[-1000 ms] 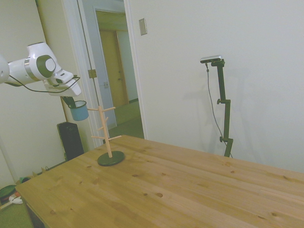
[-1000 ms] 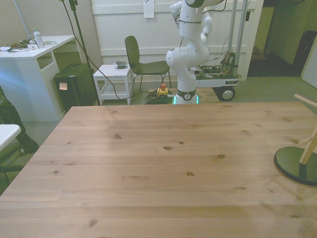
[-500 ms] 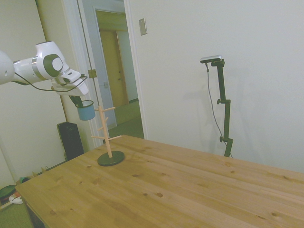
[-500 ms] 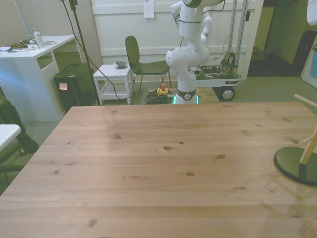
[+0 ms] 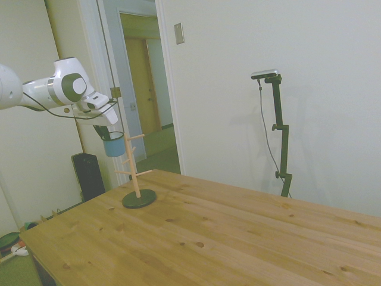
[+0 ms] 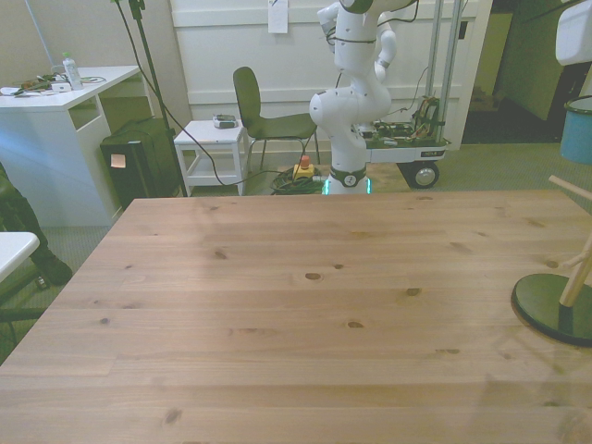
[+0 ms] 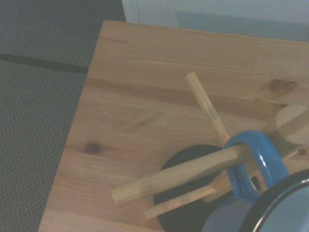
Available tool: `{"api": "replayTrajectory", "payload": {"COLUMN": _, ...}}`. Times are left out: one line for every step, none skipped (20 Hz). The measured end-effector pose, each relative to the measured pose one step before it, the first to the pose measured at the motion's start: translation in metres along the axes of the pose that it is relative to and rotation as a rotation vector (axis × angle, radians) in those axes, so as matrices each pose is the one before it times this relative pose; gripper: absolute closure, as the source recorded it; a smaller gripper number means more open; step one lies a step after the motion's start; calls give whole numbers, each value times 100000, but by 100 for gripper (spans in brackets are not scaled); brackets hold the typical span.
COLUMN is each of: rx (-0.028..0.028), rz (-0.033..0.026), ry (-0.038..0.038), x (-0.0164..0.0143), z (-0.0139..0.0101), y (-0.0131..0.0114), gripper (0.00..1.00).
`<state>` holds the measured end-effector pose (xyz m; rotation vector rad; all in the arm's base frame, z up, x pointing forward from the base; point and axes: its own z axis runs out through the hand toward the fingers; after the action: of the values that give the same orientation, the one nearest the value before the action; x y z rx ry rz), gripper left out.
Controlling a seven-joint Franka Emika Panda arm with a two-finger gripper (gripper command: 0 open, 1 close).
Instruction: Hang the mug
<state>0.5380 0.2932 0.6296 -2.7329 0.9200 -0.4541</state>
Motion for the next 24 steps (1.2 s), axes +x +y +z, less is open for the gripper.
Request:
{"api": "replayTrajectory", "payload": {"rx": 15, "rz": -91, "ry": 130, "x": -137, "z": 73, "y": 260, "gripper": 100}}
{"api": "replayTrajectory", "payload": {"rx": 75, "rz": -22, "ry": 111, "x": -110, "z": 75, "y": 228, "gripper": 100}}
{"api": "replayTrajectory", "payload": {"rx": -107, "rz": 43, "ry": -26, "x": -113, "z": 58, "y": 253, "gripper": 100}}
{"api": "replayTrajectory", "payload": {"rx": -59, "rz": 81, "ry": -53, "x": -69, "z": 60, "y": 228, "gripper": 100}}
{"api": "replayTrajectory", "payload": {"rx": -100, "rz": 104, "ry": -16, "x": -23, "z": 56, "y": 195, "gripper": 100}}
{"api": "replayTrajectory", "payload": {"rx": -152, "rz": 35, "ry": -57, "x": -6, "z": 32, "y": 145, "gripper": 100}}
{"api": "replayTrajectory", "payload": {"rx": -44, "rz": -20, "ry": -28, "x": -1, "z": -26, "y": 88, "gripper": 100}}
{"api": "replayTrajectory", "payload": {"rx": 26, "rz": 0, "ry": 2, "x": 9, "z": -43, "y": 58, "gripper": 100}}
{"api": "replayTrajectory", "payload": {"rx": 87, "rz": 94, "ry": -42, "x": 5, "z": -64, "y": 37, "gripper": 0}}
{"api": "replayTrajectory", "payload": {"rx": 101, "rz": 117, "ry": -37, "x": 16, "z": -65, "y": 25, "gripper": 0}}
{"api": "replayTrajectory", "payload": {"rx": 13, "rz": 50, "ry": -17, "x": 8, "z": -14, "y": 16, "gripper": 0}}
{"api": "replayTrajectory", "payload": {"rx": -58, "rz": 12, "ry": -26, "x": -1, "z": 26, "y": 17, "gripper": 0}}
{"api": "replayTrajectory", "payload": {"rx": -83, "rz": -8, "ry": -39, "x": -12, "z": 44, "y": 16, "gripper": 0}}
{"api": "replayTrajectory", "payload": {"rx": -49, "rz": -4, "ry": -23, "x": -6, "z": 25, "y": 9, "gripper": 0}}
{"api": "replayTrajectory", "payload": {"rx": -1, "rz": 3, "ry": 1, "x": 1, "z": -3, "y": 0, "gripper": 0}}
{"api": "replayTrajectory", "payload": {"rx": -9, "rz": 0, "ry": -3, "x": 1, "z": 0, "y": 1, "gripper": 0}}
{"api": "replayTrajectory", "payload": {"rx": -9, "rz": 3, "ry": -3, "x": 2, "z": -1, "y": 1, "gripper": 0}}
{"api": "replayTrajectory", "payload": {"rx": -9, "rz": 58, "ry": 23, "x": 34, "z": -14, "y": 12, "gripper": 0}}
{"api": "replayTrajectory", "payload": {"rx": 95, "rz": 86, "ry": 8, "x": 39, "z": -47, "y": -2, "gripper": 0}}
{"api": "replayTrajectory", "payload": {"rx": 72, "rz": 100, "ry": 67, "x": 65, "z": -43, "y": 6, "gripper": 0}}
{"api": "replayTrajectory", "payload": {"rx": 32, "rz": 90, "ry": 45, "x": 55, "z": -22, "y": 12, "gripper": 0}}
{"api": "replayTrajectory", "payload": {"rx": 68, "rz": 131, "ry": 74, "x": 81, "z": -42, "y": 15, "gripper": 0}}
{"api": "replayTrajectory", "payload": {"rx": 57, "rz": 184, "ry": 87, "x": 111, "z": -42, "y": 28, "gripper": 0}}
{"api": "replayTrajectory", "payload": {"rx": 56, "rz": 198, "ry": 94, "x": 123, "z": -53, "y": 32, "gripper": 0}}
